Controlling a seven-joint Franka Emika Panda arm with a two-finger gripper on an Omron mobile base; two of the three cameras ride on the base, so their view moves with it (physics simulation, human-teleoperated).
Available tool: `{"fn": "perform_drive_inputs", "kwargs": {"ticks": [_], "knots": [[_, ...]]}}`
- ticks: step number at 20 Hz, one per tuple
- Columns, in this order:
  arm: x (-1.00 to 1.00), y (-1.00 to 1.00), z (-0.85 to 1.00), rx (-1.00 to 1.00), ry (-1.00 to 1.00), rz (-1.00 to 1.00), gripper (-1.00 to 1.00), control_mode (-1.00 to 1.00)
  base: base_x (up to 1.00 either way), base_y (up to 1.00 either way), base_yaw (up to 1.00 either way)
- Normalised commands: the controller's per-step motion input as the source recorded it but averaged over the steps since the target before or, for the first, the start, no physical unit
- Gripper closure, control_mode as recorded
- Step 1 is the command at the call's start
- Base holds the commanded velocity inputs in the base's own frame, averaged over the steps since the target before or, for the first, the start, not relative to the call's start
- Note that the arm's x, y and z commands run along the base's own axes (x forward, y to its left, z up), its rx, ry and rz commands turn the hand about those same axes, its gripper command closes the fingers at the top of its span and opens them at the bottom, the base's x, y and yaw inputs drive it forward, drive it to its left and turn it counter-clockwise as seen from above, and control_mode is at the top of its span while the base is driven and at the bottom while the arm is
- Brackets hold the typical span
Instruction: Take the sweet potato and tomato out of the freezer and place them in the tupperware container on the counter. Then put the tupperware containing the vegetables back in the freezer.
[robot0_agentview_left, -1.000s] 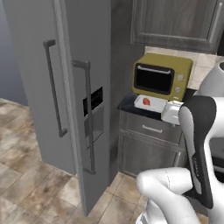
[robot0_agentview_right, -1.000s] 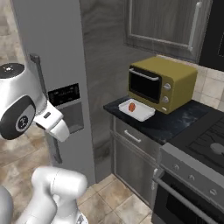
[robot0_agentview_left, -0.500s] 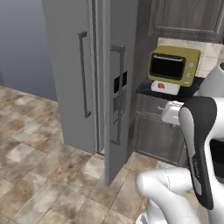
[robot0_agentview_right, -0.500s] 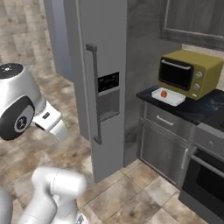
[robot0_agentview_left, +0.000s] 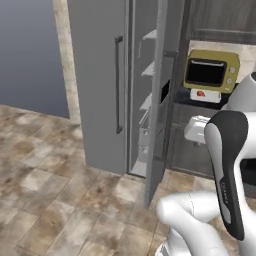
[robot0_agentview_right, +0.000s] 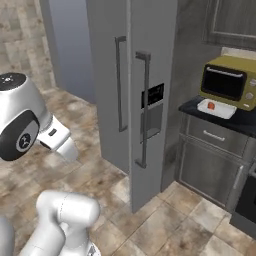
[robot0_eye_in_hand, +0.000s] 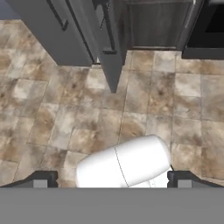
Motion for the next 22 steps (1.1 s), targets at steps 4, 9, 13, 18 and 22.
{"fn": "perform_drive_inputs", "kwargs": {"ticks": [4, 9, 13, 18, 22], "knots": [[0.0, 0.0, 0.0, 0.0, 0.0, 0.0, -1.0, 1.0, 0.31, 1.0, -0.35], [0.0, 0.0, 0.0, 0.0, 0.0, 0.0, -1.0, 1.0, 0.5, 1.0, -0.4], [0.0, 0.0, 0.0, 0.0, 0.0, 0.0, -1.0, 1.0, 0.62, 0.98, -0.39], [0.0, 0.0, 0.0, 0.0, 0.0, 0.0, -1.0, 1.0, 0.56, 0.8, -0.36], [0.0, 0.0, 0.0, 0.0, 0.0, 0.0, -1.0, 1.0, 0.58, 0.44, -0.28]]}}
